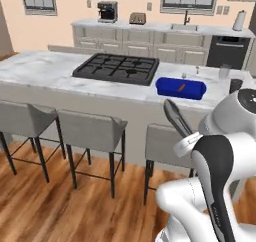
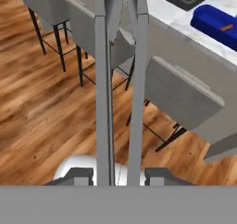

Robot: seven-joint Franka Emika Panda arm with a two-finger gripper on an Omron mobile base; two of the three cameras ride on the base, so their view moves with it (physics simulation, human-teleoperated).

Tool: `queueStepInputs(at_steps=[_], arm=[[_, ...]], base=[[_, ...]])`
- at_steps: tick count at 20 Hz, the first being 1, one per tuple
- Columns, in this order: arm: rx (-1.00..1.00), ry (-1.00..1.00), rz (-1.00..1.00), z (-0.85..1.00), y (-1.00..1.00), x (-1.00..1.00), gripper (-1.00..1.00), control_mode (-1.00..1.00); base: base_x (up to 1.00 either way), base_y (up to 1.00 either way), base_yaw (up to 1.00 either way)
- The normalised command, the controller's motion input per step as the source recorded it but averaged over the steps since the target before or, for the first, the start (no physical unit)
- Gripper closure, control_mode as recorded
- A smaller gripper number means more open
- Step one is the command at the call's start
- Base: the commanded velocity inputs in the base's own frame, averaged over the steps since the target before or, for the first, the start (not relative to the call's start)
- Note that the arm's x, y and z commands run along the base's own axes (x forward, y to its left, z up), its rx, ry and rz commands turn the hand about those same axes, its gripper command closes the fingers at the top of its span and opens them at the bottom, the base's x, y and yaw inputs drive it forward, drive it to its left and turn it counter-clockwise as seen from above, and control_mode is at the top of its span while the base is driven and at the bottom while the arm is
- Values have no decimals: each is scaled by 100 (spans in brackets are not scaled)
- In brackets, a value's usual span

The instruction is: Take the tongs from the drawer on the right and place them on the dining counter next to the tray containing the hot dog.

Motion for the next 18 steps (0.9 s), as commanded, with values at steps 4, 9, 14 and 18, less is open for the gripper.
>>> queueStepInputs(at_steps=[4, 9, 14, 18], arm=[[0, 0, 0, 0, 0, 0, 100, 100], [0, 0, 0, 0, 0, 0, 100, 100], [0, 0, 0, 0, 0, 0, 100, 100], [0, 0, 0, 0, 0, 0, 100, 100]], base=[[37, 31, -62], [28, 2, -57], [29, 0, -47], [37, 0, -39]])
